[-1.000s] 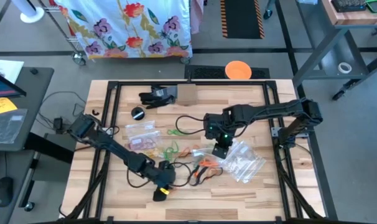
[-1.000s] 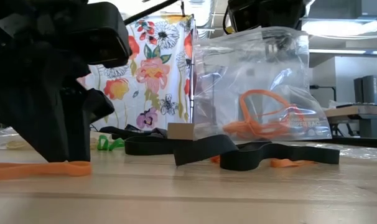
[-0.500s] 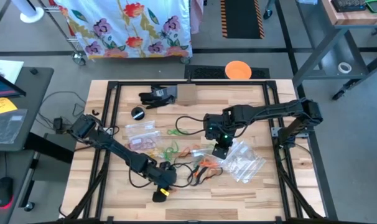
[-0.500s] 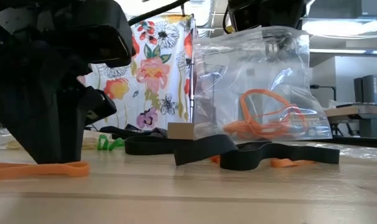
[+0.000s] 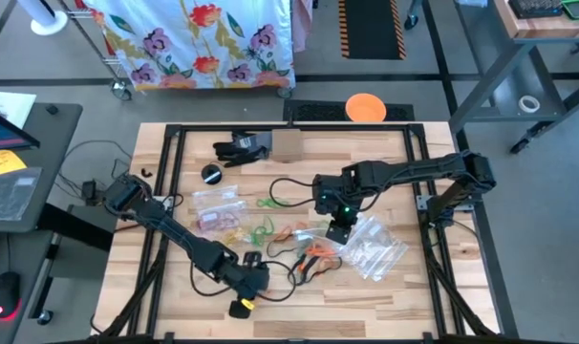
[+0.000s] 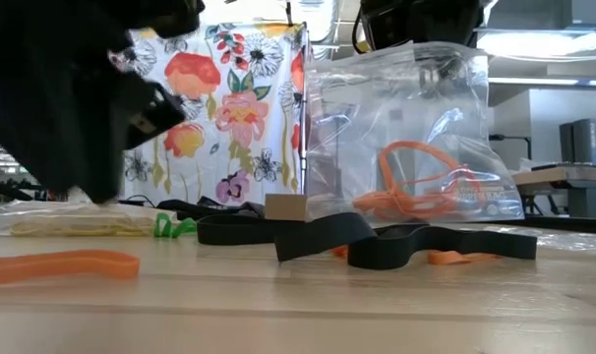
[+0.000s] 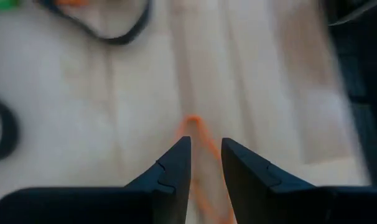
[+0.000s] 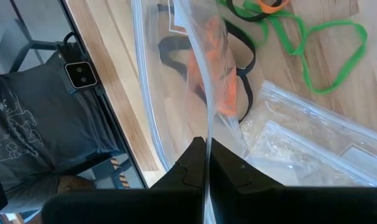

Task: Sort rubber bands
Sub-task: Put the orange rubber band into the transparent zip bag

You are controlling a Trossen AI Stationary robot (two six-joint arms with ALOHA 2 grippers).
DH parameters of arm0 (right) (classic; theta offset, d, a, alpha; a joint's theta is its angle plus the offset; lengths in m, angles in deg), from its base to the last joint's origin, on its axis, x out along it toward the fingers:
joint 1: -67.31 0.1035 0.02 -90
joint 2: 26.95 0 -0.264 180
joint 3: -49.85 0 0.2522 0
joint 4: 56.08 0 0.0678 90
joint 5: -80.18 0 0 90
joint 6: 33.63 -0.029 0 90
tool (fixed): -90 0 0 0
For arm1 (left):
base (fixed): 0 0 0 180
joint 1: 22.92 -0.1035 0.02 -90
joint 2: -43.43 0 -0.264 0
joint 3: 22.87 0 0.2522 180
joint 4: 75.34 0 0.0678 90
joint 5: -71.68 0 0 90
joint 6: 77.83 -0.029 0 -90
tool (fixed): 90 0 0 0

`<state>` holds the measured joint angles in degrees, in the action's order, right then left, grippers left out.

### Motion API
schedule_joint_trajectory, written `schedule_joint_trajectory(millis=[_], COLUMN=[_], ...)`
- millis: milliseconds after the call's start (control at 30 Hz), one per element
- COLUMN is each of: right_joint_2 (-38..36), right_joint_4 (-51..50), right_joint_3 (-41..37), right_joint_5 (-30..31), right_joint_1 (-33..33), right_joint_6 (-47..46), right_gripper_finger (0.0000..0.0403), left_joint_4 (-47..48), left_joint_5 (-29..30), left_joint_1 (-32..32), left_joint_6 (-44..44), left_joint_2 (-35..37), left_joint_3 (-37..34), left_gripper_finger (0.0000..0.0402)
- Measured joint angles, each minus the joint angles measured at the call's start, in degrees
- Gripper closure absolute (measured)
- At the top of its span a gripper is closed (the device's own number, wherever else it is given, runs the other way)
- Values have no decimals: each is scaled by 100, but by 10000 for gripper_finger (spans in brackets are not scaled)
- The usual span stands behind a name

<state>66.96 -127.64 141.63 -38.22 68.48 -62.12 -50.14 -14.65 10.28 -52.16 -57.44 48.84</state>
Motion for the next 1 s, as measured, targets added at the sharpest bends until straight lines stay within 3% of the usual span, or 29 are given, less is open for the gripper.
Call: schedule_joint_trajectory(millis=[200,367,500,667,867,1000], right_joint_2=[0,0,0,0,2,2], right_joint_4=[35,47,67,71,76,80], right_joint_3=[0,-2,-2,-2,-2,-2], right_joint_5=[0,0,0,0,0,0], right_joint_1=[34,35,35,35,35,35], right_joint_6=[0,0,0,-1,-2,2], right_gripper_finger=[397,397,397,397,397,397], left_joint_4=[59,-260,-342,-316,75,195], left_joint_5=[410,-248,-370,-417,-21,619], left_joint_1=[27,-146,-247,-333,-415,-433], left_joint_6=[-84,37,14,-26,-238,-574], left_joint_2=[-306,-623,-648,-614,-324,296], left_joint_3=[-7,7,11,3,-29,-26], left_gripper_finger=[318,318,321,383,399,400])
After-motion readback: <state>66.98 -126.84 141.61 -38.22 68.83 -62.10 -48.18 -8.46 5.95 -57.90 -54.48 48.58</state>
